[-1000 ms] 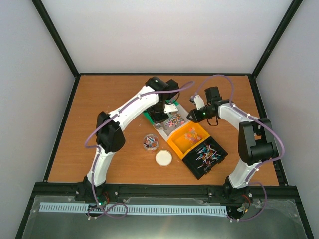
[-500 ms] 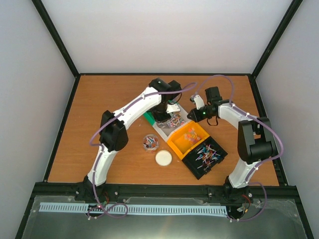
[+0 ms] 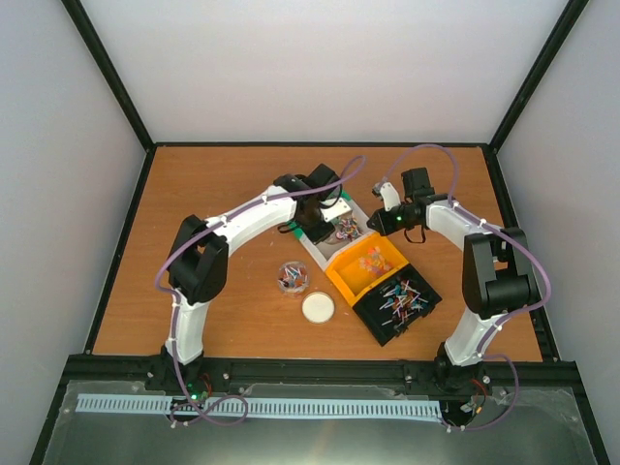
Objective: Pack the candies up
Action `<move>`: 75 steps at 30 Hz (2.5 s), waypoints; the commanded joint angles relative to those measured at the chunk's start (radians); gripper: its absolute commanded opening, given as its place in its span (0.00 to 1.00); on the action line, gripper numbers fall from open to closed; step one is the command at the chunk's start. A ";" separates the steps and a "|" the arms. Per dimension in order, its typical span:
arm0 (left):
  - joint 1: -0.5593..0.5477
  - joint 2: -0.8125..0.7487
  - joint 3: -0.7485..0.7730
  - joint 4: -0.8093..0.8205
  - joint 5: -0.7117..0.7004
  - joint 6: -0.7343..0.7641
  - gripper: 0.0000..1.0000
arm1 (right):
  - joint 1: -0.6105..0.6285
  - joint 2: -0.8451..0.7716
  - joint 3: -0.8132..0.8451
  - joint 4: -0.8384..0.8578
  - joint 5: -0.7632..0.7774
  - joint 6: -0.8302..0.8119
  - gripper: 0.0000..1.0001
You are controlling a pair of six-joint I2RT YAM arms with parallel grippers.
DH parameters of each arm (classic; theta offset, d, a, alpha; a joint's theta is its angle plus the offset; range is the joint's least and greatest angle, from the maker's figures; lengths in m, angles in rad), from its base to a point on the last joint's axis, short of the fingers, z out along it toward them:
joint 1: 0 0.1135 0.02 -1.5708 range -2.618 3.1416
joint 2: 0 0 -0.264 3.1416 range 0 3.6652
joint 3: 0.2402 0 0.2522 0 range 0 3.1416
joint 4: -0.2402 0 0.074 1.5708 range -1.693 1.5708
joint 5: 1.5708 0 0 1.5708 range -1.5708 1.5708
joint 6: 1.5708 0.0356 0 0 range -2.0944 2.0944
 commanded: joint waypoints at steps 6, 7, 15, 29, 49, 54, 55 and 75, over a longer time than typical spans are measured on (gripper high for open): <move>-0.004 0.097 -0.201 0.321 0.118 -0.018 0.01 | 0.032 0.030 -0.039 0.015 -0.033 0.002 0.03; -0.003 0.069 -0.234 0.376 0.132 -0.006 0.01 | 0.031 0.031 -0.038 0.015 -0.032 0.001 0.03; 0.004 -0.110 -0.463 0.627 0.250 0.200 0.01 | 0.031 0.026 -0.040 0.021 -0.003 0.001 0.03; 0.045 -0.038 -0.450 0.724 0.336 0.101 0.01 | 0.032 0.041 -0.034 0.021 0.015 0.009 0.03; 0.083 -0.129 -0.630 0.918 0.379 0.079 0.01 | 0.021 0.025 -0.031 0.007 0.086 0.002 0.03; 0.104 -0.206 -0.733 1.004 0.383 0.123 0.01 | 0.013 0.027 -0.028 0.010 0.082 -0.002 0.03; 0.109 -0.222 -0.757 1.032 0.397 0.127 0.01 | 0.011 0.027 -0.027 0.011 0.082 -0.001 0.03; 0.212 -0.279 -0.916 1.328 0.553 0.052 0.01 | -0.018 0.042 -0.017 0.001 0.086 -0.006 0.03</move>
